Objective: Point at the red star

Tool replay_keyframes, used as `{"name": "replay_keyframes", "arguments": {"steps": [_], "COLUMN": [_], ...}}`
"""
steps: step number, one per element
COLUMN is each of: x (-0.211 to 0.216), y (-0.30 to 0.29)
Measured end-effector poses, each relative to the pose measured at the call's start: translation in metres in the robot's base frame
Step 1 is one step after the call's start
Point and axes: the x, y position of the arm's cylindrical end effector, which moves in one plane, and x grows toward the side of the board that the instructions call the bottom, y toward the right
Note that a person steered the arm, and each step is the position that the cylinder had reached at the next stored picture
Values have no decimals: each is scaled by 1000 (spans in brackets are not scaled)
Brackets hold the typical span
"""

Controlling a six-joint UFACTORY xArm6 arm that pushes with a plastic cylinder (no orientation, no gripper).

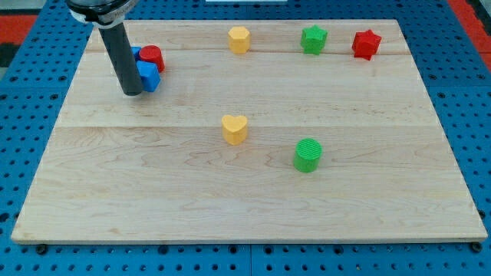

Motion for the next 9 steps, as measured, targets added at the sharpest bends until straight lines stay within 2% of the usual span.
{"name": "replay_keyframes", "arguments": {"steps": [1,2,4,5,6,7,8,9], "x": [2,13,-5,-29,-84,-159,-155,-93], "y": [14,107,353,461,501,450,422,456]}}
